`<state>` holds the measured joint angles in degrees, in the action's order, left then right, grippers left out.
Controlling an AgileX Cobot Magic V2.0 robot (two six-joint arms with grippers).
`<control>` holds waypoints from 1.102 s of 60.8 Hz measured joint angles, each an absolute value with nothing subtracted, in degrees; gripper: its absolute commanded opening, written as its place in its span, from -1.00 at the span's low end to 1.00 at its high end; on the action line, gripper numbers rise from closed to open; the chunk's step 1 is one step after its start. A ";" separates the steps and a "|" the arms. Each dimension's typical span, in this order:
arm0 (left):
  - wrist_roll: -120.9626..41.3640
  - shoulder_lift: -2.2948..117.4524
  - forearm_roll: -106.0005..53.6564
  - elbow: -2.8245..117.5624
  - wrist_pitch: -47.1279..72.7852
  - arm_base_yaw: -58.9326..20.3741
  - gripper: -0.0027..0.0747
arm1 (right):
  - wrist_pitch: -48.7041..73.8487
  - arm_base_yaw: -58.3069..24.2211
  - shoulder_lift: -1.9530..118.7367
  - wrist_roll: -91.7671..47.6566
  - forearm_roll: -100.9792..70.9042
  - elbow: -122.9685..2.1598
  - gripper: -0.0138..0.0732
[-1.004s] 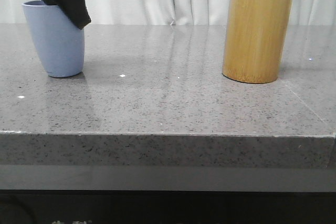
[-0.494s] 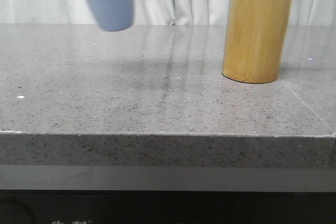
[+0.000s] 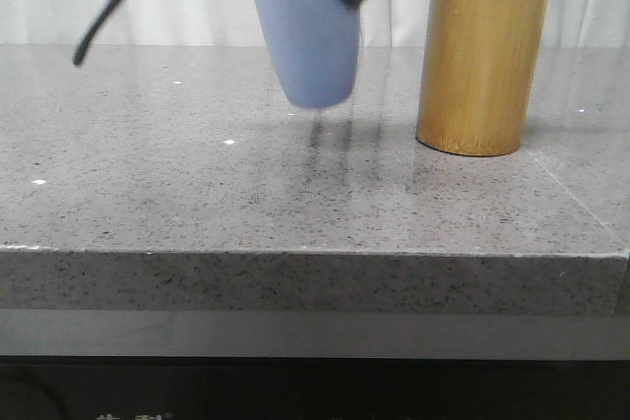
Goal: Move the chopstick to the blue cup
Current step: 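Slide the blue cup with the left gripper beside the bamboo cup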
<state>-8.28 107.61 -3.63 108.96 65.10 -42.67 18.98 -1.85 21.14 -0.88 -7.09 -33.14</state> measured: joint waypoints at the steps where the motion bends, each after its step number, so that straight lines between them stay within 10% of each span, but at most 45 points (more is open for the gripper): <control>1: -8.28 107.88 -3.63 108.96 65.10 -42.71 -0.98 | 18.98 -1.85 21.14 -0.88 -7.09 -33.14 0.69; 28: -8.28 110.19 -3.63 108.96 65.10 -42.81 -0.93 | 18.98 -1.85 21.14 -0.88 -7.09 -33.14 0.69; 50: -8.28 110.19 -3.63 108.96 62.87 -42.81 0.08 | 18.98 -1.85 21.14 -0.88 -7.09 -33.14 0.69; 67: -8.28 110.07 -3.63 108.96 61.92 -42.81 0.17 | 18.98 -1.85 21.14 -0.88 -7.09 -33.14 0.69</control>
<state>-8.28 110.07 -3.63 108.96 61.92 -42.81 18.98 -1.85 21.14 -0.88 -7.09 -33.14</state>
